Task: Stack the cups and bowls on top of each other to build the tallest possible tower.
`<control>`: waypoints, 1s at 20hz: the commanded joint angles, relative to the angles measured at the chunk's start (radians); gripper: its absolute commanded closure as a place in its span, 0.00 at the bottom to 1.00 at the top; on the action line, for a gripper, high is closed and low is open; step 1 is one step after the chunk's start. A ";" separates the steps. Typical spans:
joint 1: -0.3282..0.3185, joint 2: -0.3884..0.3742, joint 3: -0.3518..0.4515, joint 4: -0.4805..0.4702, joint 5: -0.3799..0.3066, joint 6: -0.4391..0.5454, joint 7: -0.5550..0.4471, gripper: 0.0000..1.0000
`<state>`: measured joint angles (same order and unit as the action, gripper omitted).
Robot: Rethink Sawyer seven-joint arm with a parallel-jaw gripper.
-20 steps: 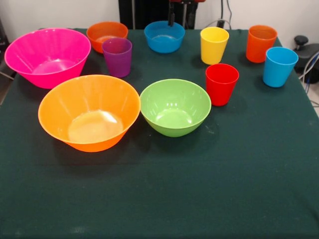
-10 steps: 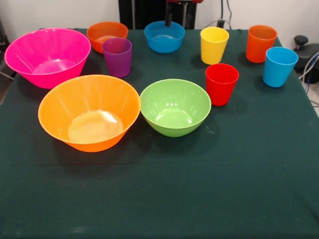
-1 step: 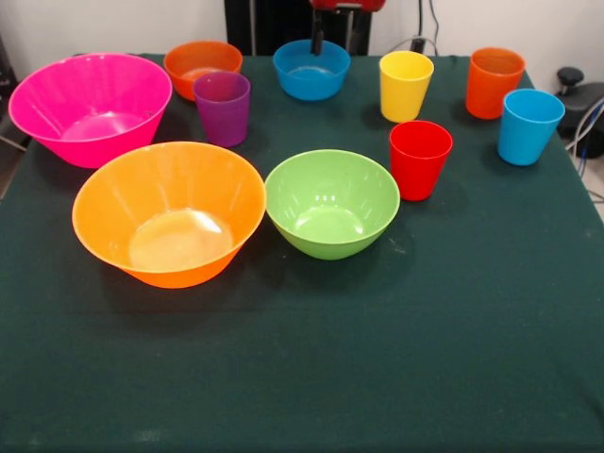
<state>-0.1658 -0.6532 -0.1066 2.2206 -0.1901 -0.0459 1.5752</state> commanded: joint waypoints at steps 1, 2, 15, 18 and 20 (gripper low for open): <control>0.049 0.058 0.049 -0.107 0.053 0.054 0.165 0.00; 0.051 0.058 0.048 -0.109 0.054 0.056 0.165 0.00; 0.063 0.075 0.040 -0.126 0.057 0.051 0.170 0.00; 0.056 0.085 0.045 -0.128 0.052 0.040 0.171 0.00; 0.052 0.092 0.046 -0.131 0.050 0.034 0.170 0.00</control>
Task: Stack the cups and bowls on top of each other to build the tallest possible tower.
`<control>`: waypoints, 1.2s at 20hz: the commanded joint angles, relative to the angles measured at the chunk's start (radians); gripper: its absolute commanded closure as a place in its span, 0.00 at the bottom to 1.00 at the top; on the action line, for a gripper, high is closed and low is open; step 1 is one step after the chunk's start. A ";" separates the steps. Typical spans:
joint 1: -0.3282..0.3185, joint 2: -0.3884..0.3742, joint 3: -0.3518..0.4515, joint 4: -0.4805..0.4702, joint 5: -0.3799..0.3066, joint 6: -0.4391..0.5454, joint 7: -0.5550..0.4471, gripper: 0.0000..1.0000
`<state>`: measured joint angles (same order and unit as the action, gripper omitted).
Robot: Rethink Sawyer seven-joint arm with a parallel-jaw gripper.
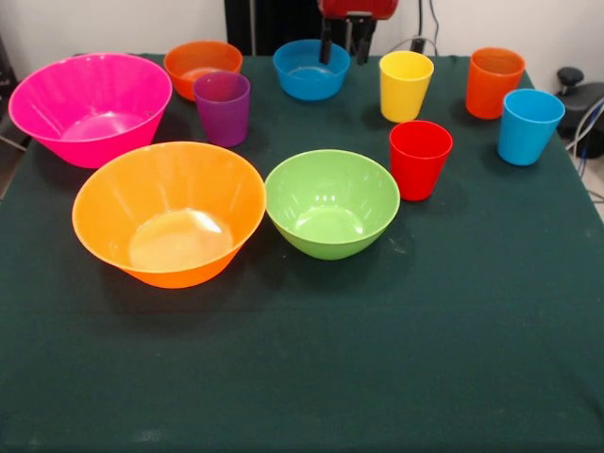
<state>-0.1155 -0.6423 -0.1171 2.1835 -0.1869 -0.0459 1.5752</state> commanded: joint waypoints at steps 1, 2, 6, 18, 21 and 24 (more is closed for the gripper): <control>0.001 0.085 0.056 -0.095 0.047 0.031 0.171 0.00; 0.001 0.088 0.056 -0.097 0.046 0.028 0.171 0.00; 0.003 0.101 0.056 -0.105 0.047 0.018 0.175 0.00; 0.017 0.115 0.047 -0.113 0.049 0.008 0.193 0.00; 0.022 0.114 0.042 -0.116 0.046 0.012 0.194 0.00; 0.021 0.113 0.043 -0.118 0.043 0.016 0.196 0.00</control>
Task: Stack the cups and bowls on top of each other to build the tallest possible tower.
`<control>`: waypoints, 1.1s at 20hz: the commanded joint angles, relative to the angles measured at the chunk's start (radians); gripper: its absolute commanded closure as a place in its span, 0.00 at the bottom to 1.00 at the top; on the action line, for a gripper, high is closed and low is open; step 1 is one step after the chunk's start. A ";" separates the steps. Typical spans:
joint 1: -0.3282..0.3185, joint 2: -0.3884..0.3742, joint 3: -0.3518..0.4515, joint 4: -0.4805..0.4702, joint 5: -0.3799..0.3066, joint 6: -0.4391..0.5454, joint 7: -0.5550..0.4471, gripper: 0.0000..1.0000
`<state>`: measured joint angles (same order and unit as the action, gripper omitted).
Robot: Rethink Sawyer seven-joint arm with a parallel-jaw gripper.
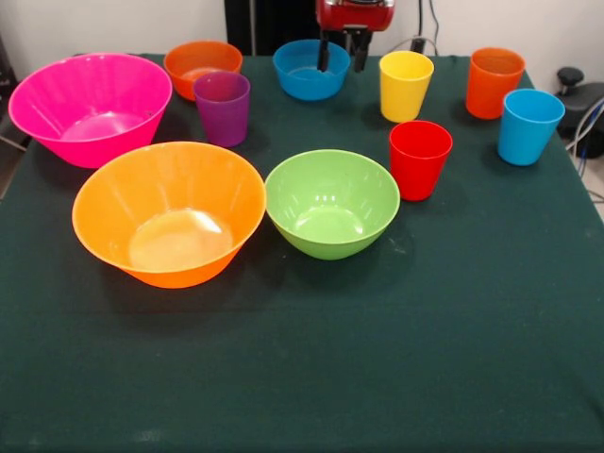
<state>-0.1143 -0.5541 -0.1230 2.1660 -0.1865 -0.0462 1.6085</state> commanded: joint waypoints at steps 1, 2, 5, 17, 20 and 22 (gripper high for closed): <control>0.020 0.024 0.049 -0.100 0.042 0.017 0.163 0.00; 0.020 0.023 0.049 -0.101 0.041 0.019 0.164 0.00; 0.025 0.019 0.045 -0.104 0.039 0.028 0.164 0.00; 0.023 0.019 0.046 -0.104 0.026 0.026 0.174 1.00; 0.023 0.017 0.046 -0.104 0.025 0.028 0.176 1.00; 0.023 0.016 0.047 -0.104 0.025 0.030 0.176 1.00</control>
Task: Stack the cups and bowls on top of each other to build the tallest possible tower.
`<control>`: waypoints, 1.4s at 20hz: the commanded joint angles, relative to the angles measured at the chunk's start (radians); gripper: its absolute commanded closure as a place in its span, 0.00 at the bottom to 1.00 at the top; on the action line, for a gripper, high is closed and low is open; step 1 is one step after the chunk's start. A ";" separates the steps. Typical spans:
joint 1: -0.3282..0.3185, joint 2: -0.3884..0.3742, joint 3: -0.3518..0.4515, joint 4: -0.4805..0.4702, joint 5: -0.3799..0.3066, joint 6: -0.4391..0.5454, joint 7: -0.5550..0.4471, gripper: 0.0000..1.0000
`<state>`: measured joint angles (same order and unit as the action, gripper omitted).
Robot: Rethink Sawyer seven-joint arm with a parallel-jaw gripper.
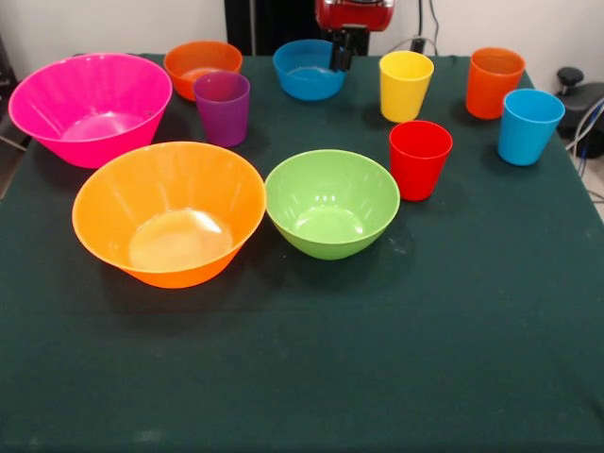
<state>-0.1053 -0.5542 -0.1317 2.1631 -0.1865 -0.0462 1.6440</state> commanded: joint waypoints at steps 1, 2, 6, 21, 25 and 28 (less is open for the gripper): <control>0.014 0.016 0.055 -0.102 0.025 0.031 0.140 1.00; 0.015 0.017 0.055 -0.103 0.025 0.032 0.140 1.00; 0.015 0.017 0.054 -0.103 0.026 0.033 0.141 1.00; 0.014 -0.008 0.058 -0.093 0.030 0.058 0.142 1.00; 0.018 -0.052 0.057 -0.067 0.037 0.092 0.146 1.00; 0.014 -0.049 0.058 -0.068 0.029 0.082 0.143 1.00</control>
<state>-0.1045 -0.5837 -0.1318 2.1536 -0.1867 -0.0459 1.6456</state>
